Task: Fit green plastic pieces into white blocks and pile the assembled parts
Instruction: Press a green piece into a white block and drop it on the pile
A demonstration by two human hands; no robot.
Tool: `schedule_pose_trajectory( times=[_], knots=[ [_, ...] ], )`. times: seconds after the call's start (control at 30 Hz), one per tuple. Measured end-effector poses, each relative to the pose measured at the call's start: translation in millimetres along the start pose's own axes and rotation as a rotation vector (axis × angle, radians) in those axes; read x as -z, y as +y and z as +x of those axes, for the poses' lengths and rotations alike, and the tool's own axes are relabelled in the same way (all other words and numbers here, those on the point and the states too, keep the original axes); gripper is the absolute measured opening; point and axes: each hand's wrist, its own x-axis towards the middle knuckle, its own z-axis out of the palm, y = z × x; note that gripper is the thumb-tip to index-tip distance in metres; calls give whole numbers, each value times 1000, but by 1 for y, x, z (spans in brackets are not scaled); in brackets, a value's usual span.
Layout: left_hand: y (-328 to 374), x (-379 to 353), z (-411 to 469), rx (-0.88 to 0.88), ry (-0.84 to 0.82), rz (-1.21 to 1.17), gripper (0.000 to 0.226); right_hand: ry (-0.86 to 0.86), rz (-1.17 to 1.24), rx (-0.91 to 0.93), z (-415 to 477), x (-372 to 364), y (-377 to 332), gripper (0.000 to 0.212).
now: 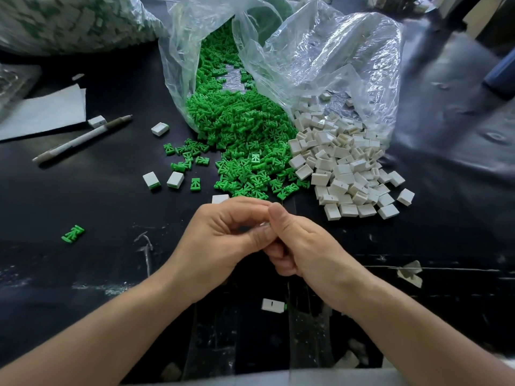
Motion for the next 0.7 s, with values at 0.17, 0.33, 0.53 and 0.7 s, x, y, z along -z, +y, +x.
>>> schedule_pose_trajectory(
  times=[0.17,0.33,0.53,0.7],
  knots=[
    [2,-1,0,29,39,-45,16,-94,142,-83,2,8,-4,48],
    [2,3,1,130,45,-31,20,-106,96,-80,2,12,-4,47],
    [5,5,1,155,71,-58,19,-105,-14,-64,0,12,-6,51],
    [10,2,0,148,24,-91,14,-83,-91,-35,-1,11,-6,44]
  ],
)
